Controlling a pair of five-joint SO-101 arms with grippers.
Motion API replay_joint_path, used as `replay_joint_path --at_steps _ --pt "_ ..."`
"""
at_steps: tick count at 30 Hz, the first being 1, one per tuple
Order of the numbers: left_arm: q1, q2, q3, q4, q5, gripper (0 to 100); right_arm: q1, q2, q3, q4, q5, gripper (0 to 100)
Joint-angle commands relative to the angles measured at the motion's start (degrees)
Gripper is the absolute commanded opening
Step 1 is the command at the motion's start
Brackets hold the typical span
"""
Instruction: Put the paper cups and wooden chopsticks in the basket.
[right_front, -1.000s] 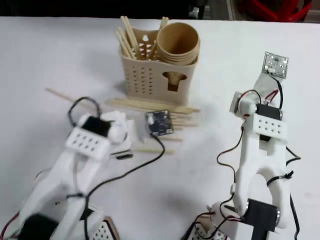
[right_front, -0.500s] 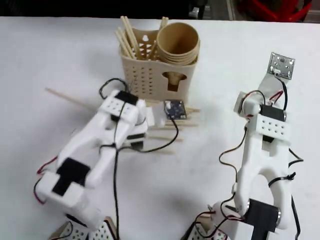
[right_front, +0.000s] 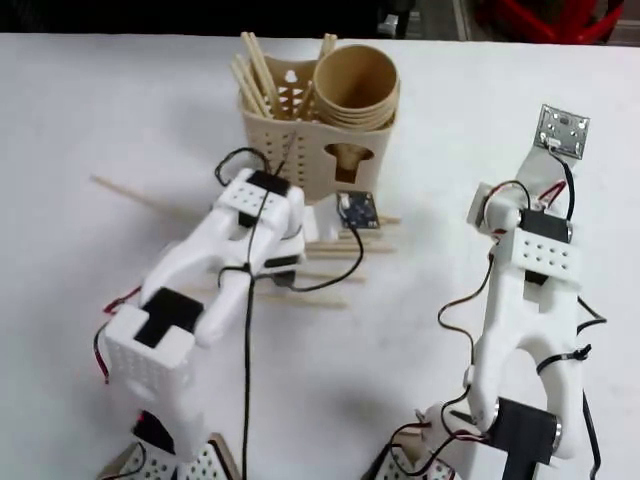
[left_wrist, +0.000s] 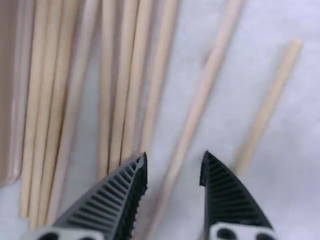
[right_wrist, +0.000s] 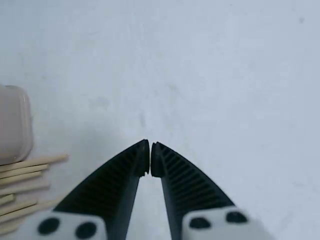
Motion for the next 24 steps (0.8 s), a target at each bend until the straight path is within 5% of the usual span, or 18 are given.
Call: replay_joint_path --at_steps 1,12,19,24 --pt "0.5 0.9 -2.2 -0.4 -0.4 16 0.8 -2.7 -0.9 -1.0 -0.2 2.1" --pt "2.2 0.9 -2.7 6.9 -0.4 12 0.8 -2.7 -0.9 -0.9 -0.2 2.1" --pt "1.1 1.0 -14.0 12.7 3.1 13 0.8 -2.7 -0.9 -0.9 -0.1 2.1" --pt "1.0 1.5 -18.2 13.7 4.6 19 0.8 -2.7 -0.9 -0.9 -0.1 2.1"
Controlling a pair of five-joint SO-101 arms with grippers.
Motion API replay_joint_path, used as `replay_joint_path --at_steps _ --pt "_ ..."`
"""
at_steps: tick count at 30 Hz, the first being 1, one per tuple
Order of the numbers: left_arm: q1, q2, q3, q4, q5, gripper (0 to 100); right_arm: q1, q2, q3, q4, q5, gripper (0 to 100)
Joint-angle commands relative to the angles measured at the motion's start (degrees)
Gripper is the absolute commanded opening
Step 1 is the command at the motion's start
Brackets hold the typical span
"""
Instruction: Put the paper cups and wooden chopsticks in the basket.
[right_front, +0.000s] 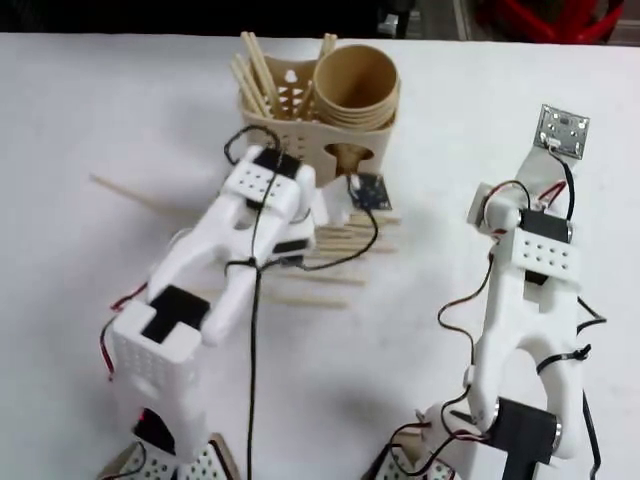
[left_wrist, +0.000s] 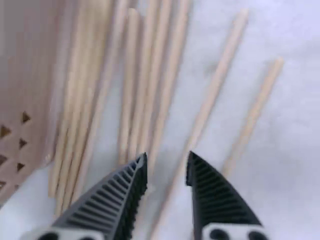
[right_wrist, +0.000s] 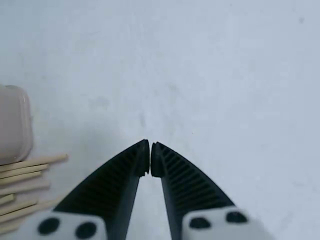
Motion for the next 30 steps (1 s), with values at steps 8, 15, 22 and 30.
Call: replay_joint_path --at_steps 8,15,22,30 --pt "-2.0 0.0 -4.0 -2.5 1.5 21 0.8 -2.7 -0.9 -0.9 -0.1 2.1" --pt "-2.7 5.5 -6.5 -3.0 1.5 21 0.8 -2.7 -0.9 -0.7 -0.1 2.1" --pt "-2.7 16.0 -16.3 0.8 1.5 13 0.8 -2.8 -0.8 -0.6 -0.1 2.1" --pt "-2.1 20.6 -22.9 11.0 1.0 2 0.8 -2.7 -0.8 -0.6 -0.1 2.1"
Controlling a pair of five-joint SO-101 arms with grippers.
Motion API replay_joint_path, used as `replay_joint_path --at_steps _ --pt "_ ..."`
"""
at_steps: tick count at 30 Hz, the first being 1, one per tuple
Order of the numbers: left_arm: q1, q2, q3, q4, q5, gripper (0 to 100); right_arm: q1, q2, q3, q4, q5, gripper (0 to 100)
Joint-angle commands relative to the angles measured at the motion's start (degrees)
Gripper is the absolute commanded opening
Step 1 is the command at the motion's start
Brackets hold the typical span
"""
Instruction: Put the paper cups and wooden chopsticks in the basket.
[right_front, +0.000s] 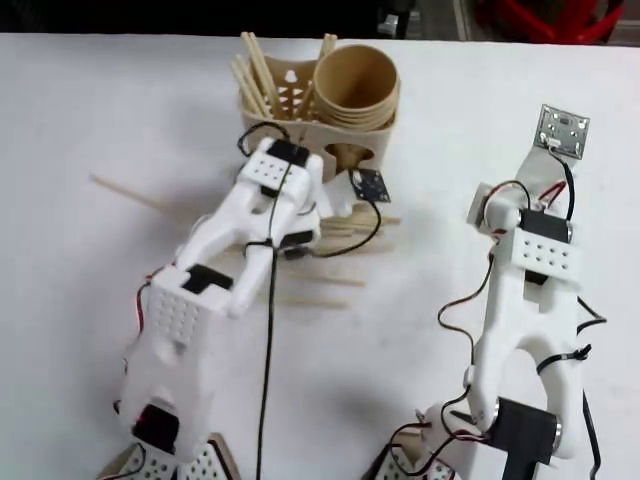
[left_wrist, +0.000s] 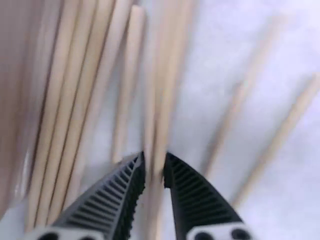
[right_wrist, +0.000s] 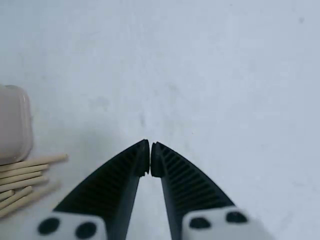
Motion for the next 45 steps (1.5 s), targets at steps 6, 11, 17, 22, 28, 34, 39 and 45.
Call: replay_joint_path --at_steps 6,11,17,22,28,34,39,45 --pt "1.4 0.1 -3.8 9.1 0.1 2 0.8 -2.7 -0.8 -0.7 -0.1 2.1" --pt "2.6 0.0 -3.8 11.2 0.4 2 0.8 -2.7 -0.8 -0.6 -0.1 2.1" --pt "2.6 -3.3 -3.2 13.0 0.5 2 0.9 -2.7 -0.8 -0.6 -0.1 2.1" --pt "2.4 -10.4 -3.1 15.6 0.7 2 0.9 -2.7 -0.8 -0.6 -0.1 2.1" --pt "2.6 -18.0 3.4 15.3 2.0 2 1.9 -2.8 -0.8 -0.8 -0.1 2.1" --pt "2.4 -24.7 8.1 15.1 2.1 2 1.8 -2.7 -0.8 -0.8 -0.1 2.1" --pt "2.4 -31.4 10.7 15.2 2.3 2 1.8 -2.7 -0.7 -0.8 -0.1 2.1" --pt "1.1 -39.6 12.8 15.2 3.2 2 1.8 -2.7 -0.7 -0.8 -0.1 2.1"
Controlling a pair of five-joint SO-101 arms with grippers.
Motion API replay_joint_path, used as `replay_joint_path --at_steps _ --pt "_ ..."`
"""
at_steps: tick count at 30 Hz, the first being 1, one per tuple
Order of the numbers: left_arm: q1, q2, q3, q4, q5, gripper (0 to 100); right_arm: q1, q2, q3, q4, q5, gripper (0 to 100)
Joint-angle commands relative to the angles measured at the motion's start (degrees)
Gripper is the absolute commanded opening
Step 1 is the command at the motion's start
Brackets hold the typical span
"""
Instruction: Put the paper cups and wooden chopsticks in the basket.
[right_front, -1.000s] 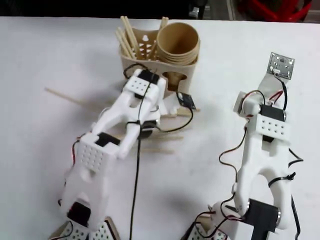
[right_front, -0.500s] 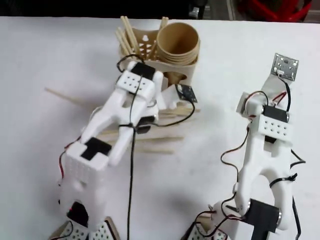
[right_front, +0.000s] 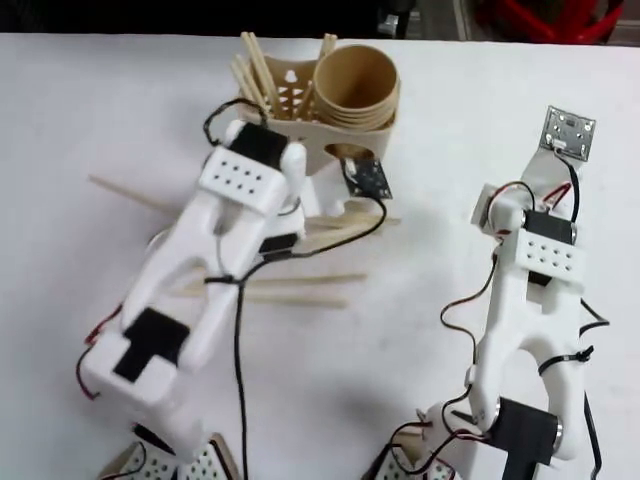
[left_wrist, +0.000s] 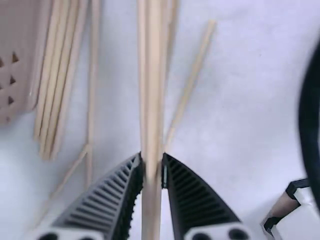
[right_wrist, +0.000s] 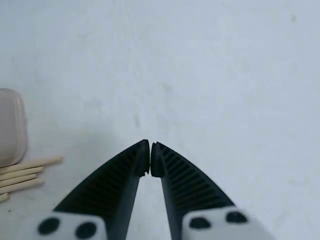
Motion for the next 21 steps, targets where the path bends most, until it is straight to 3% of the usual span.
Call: replay_joint_path --at_steps 1,11,21 --pt "-1.6 -8.8 -0.2 0.3 2.5 2 0.7 -2.7 -0.7 -0.8 -0.1 2.1" --pt "-1.9 -20.1 -0.5 -0.6 6.8 2 0.7 -2.7 -0.7 -0.8 -0.1 2.1" --pt "-1.8 -30.9 -0.5 -10.3 16.9 2 0.7 -2.7 -0.6 -0.8 -0.1 2.1"
